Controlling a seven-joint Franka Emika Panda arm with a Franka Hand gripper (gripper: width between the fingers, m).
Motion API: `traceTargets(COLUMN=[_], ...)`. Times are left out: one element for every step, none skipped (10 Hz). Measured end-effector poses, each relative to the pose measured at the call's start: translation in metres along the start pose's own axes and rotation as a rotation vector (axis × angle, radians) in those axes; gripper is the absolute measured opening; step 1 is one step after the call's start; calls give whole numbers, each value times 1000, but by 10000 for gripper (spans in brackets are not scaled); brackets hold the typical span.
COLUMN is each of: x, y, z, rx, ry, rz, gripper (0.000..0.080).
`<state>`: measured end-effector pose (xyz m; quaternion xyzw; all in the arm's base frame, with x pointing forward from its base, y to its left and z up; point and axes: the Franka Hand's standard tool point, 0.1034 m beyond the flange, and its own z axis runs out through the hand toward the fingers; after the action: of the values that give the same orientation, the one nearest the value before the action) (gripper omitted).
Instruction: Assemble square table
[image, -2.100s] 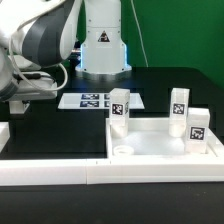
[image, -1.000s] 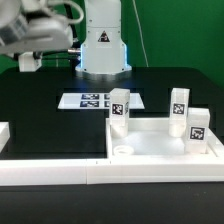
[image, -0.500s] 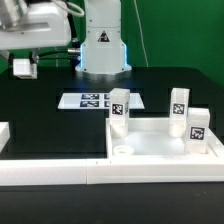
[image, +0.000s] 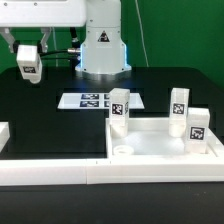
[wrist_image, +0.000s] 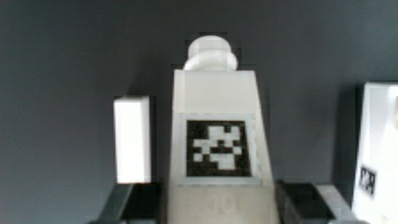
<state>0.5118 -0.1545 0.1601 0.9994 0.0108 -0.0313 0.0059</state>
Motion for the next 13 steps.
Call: traceTargets(x=[0, 4, 21, 37, 51, 68, 73, 67, 65, 65, 63, 64, 69], y=[2, 1, -11, -26, -37, -52, -52, -42, -40, -35, -37, -42, -62], z=[1, 1, -5, -13, -22, -37, -45, -40, -39, -41, -38, -37, -28], rx=[-7, -22, -43, -40, -29, -21, -41, -79, -100, -135, -127, -123, -103], ry=[65, 112, 200, 262, 309, 347, 424, 493, 521, 573, 557, 558, 554], rz=[2, 18, 34, 37, 73, 104, 83, 86, 81, 68, 67, 71, 90], gripper=[290, 290, 290, 290, 290, 290, 290, 290, 290, 290, 290, 290, 290])
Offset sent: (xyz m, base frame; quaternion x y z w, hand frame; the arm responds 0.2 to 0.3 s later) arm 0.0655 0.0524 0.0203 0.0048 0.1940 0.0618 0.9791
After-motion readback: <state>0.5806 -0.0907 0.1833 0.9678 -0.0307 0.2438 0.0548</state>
